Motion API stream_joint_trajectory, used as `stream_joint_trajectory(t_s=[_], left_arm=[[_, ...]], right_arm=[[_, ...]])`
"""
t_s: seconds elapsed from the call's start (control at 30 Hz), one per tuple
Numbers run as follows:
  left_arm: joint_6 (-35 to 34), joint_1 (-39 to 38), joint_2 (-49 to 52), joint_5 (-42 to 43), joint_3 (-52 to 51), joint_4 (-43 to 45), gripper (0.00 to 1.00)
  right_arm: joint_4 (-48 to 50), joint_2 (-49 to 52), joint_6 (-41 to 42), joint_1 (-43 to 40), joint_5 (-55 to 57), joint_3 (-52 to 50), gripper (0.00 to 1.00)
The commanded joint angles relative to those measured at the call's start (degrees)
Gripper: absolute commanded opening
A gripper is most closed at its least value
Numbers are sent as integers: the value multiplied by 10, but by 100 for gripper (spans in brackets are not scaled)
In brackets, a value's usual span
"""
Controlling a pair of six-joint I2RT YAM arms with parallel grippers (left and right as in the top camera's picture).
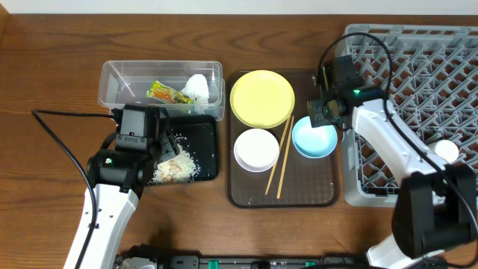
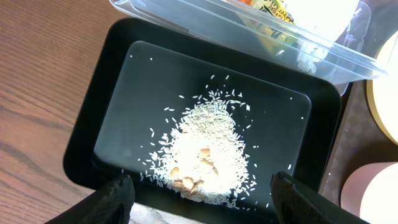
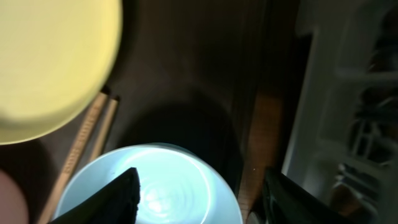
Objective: Sort waste into correct bins and load items into the dishwasher rack
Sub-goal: 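Move the right gripper back to the light-blue bowl to grasp it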
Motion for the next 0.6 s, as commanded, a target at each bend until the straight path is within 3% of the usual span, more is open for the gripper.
stream_joint_trajectory(t_s=[0.0, 0.27, 0.43, 0.57], left_arm=[[-10, 3, -5, -9, 7, -1, 73], [-9, 3, -5, -9, 7, -2, 73], [-9, 3, -5, -9, 7, -2, 73], [-9, 3, -5, -9, 7, -1, 73]], right_arm=[[-6, 28, 13, 2, 23, 6, 55], [-14, 67, 16, 1, 25, 6, 37], [-47, 67, 16, -3, 24, 6, 11], [-66, 67, 15, -6, 25, 6, 4]])
